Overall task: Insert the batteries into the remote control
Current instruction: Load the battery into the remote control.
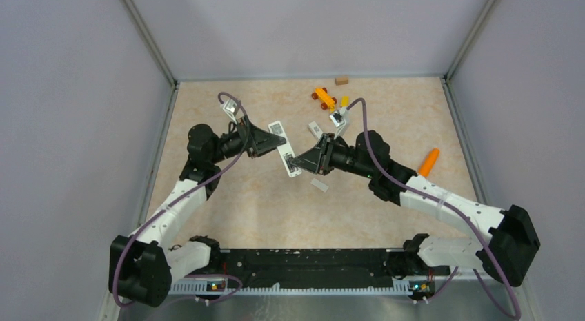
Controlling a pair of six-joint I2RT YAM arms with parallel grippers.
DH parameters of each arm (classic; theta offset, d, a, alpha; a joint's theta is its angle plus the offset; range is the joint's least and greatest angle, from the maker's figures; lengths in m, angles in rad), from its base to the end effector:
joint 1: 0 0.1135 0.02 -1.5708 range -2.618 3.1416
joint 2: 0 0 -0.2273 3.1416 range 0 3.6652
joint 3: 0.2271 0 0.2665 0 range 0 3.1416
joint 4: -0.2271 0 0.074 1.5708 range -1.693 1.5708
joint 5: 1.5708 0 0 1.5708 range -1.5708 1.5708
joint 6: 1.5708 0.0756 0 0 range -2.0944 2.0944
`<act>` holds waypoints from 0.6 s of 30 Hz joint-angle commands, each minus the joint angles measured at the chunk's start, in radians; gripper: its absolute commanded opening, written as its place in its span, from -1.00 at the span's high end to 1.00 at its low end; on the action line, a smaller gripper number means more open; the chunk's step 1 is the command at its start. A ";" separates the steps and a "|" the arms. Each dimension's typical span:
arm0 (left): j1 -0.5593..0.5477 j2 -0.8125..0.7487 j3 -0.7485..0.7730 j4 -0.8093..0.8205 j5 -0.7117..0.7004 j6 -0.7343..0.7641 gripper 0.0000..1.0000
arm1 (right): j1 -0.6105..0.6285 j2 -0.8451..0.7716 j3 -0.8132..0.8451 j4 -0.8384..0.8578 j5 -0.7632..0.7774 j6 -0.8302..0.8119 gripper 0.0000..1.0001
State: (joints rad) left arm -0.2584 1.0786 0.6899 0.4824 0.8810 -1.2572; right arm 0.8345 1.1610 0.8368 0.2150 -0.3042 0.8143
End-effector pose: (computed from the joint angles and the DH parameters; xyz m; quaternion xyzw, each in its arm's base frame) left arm 0.2724 -0.1323 0.2824 -0.0148 0.6856 -0.6682 0.2885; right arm 0.2115 0.2671 0.2802 -0.1086 0.7350 0.5610 0.3651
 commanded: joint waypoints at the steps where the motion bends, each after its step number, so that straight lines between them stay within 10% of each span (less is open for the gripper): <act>1: 0.003 -0.047 0.041 0.043 0.011 -0.005 1.00 | -0.007 0.014 0.047 -0.046 0.019 -0.043 0.65; 6: 0.016 -0.062 0.035 -0.027 -0.024 0.045 1.00 | -0.007 -0.020 0.044 -0.056 0.030 -0.071 -0.22; 16: 0.085 -0.131 0.004 -0.470 -0.308 0.313 1.00 | -0.036 -0.052 0.074 -0.352 0.249 -0.316 -0.47; 18: 0.105 -0.143 -0.017 -0.528 -0.358 0.332 1.00 | -0.047 -0.022 0.080 -0.440 0.336 -0.388 -0.82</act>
State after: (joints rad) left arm -0.1871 0.9756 0.6895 0.1150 0.6731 -1.0306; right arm 0.8131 1.1271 0.8608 -0.0483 -0.1555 0.5961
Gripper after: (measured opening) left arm 0.266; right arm 0.767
